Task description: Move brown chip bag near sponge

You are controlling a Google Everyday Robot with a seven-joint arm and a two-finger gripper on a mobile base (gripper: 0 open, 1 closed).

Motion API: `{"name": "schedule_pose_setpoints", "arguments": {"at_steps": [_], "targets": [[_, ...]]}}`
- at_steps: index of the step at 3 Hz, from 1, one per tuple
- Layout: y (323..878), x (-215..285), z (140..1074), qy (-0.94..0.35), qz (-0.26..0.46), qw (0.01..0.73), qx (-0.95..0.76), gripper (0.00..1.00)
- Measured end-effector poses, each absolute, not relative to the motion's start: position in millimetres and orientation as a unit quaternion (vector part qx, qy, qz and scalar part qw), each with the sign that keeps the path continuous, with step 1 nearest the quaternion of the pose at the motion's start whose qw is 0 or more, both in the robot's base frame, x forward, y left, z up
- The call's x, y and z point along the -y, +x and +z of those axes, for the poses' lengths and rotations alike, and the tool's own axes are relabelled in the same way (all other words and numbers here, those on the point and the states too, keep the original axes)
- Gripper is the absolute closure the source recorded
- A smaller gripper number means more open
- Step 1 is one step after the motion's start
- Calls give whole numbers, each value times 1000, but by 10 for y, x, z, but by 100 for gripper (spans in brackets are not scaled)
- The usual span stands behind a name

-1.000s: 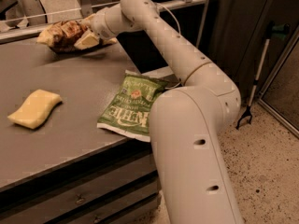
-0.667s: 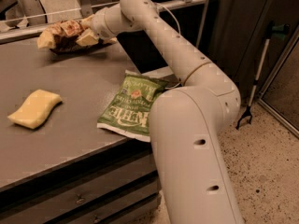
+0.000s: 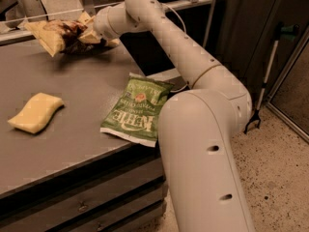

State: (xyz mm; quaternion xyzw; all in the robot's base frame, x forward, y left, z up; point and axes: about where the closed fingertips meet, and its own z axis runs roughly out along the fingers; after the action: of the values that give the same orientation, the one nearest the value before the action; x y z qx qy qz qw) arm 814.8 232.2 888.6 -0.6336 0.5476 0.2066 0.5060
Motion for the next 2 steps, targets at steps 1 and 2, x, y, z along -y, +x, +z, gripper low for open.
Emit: {"name": "schedule_pose_setpoints", "arguments": {"at_steps": [1, 2], "targets": [[8015, -2372, 9048, -641, 213, 519, -524, 100], [7722, -2511, 9202, -662, 222, 523, -488, 100]]}}
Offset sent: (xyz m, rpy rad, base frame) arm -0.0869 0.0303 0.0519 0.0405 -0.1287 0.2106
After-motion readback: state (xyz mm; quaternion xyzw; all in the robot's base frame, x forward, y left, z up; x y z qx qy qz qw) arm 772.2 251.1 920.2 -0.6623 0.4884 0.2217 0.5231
